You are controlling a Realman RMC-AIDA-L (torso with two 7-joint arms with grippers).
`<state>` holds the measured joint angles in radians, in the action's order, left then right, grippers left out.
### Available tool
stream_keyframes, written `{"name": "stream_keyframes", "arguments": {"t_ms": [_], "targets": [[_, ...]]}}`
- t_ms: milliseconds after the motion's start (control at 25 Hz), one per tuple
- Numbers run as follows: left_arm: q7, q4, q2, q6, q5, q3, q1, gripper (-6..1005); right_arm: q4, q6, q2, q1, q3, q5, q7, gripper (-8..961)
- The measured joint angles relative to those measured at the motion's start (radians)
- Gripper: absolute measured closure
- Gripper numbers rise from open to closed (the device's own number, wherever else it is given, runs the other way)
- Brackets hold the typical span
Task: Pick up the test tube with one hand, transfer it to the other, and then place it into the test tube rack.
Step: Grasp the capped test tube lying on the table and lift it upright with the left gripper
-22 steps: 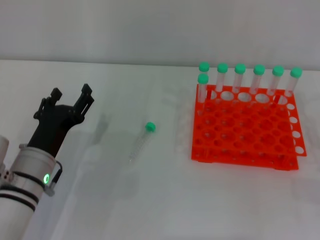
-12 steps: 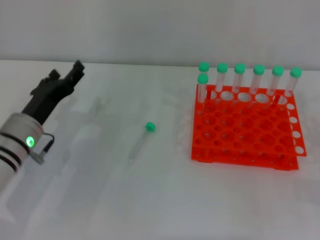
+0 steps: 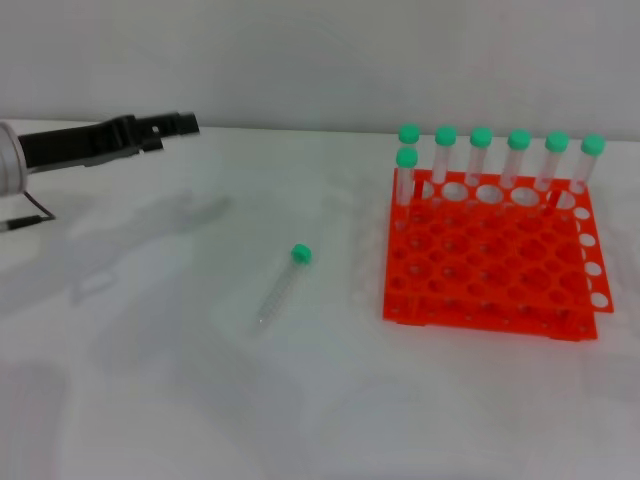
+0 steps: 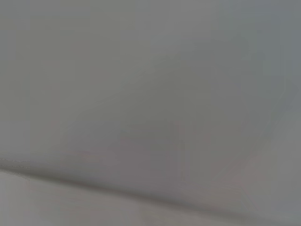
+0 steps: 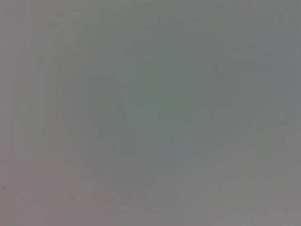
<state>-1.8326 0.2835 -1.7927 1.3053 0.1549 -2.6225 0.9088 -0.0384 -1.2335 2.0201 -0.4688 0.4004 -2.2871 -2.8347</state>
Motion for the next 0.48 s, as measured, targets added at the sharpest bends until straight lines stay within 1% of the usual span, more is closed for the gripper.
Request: {"name": "stream_keyframes", "arguments": {"t_ms": [120, 160, 200, 360, 400, 480], "targets": [[-0.120, 0.082, -0.001, 0.089, -0.003, -0.182, 0.062, 139, 0.000, 0.000, 0.000, -0.007, 0.000, 0.000, 0.000, 140], [-0.147, 0.103, -0.003, 0.107, -0.017, -0.214, 0.077, 139, 0.000, 0.001, 0.000, -0.008, 0.000, 0.000, 0.000, 139], [-0.193, 0.129, -0.007, 0.126, -0.067, -0.233, 0.106, 139, 0.000, 0.001, 0.000, -0.009, 0.000, 0.000, 0.000, 139], [-0.317, 0.152, -0.016, 0.141, -0.293, -0.233, 0.194, 139, 0.000, 0.003, 0.000, -0.019, 0.000, 0.001, 0.000, 139], [-0.338, 0.151, -0.022, 0.139, -0.336, -0.232, 0.214, 139, 0.000, 0.003, 0.000, -0.020, 0.000, 0.001, 0.000, 139], [-0.377, 0.152, -0.042, 0.133, -0.411, -0.230, 0.253, 140, 0.000, 0.004, 0.000, -0.021, 0.000, 0.001, 0.000, 139]]}}
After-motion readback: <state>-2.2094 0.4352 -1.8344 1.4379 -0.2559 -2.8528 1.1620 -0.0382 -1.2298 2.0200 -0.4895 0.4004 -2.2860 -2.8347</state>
